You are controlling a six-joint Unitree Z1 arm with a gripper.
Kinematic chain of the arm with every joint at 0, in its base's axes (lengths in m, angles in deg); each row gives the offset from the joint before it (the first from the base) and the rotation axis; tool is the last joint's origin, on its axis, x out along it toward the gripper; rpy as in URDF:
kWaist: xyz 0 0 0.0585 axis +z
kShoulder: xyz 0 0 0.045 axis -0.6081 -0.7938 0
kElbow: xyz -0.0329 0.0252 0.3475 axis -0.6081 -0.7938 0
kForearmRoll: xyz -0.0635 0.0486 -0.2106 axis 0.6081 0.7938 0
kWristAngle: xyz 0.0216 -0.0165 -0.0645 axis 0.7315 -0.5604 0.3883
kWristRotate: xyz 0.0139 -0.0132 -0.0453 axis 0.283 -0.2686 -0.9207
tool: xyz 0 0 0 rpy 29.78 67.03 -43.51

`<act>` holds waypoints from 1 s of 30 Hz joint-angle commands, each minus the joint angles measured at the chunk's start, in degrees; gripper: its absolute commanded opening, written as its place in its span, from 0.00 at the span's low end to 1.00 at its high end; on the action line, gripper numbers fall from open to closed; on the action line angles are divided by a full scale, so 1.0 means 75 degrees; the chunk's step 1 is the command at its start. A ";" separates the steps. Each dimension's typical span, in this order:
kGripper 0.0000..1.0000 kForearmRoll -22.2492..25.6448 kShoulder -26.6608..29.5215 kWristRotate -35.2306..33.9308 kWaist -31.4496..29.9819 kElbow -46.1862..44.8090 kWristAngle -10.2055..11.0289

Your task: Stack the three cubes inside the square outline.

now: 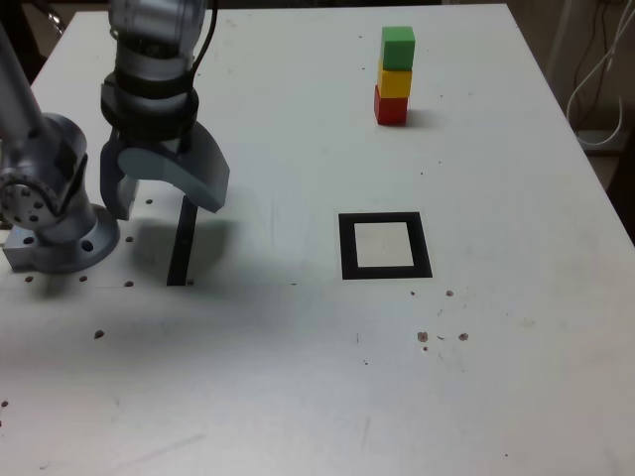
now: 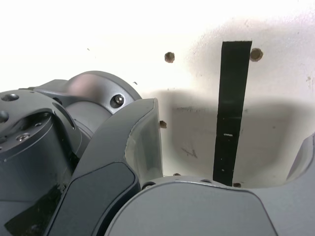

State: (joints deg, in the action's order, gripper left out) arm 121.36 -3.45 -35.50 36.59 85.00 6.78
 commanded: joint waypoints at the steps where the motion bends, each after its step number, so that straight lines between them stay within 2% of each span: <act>1: 1.00 0.0047 -0.0016 -0.0016 -0.0014 0.0049 -0.0028; 15: 1.00 0.0203 0.0177 -0.0019 -0.0015 0.0132 -0.0155; 20: 1.00 0.0235 0.0418 0.0260 0.0098 0.0163 -0.0196; 30: 0.99 0.0911 0.0521 0.0958 0.0524 0.0870 -0.0040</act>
State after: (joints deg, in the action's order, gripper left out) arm 127.71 0.46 -29.05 39.81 90.76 6.17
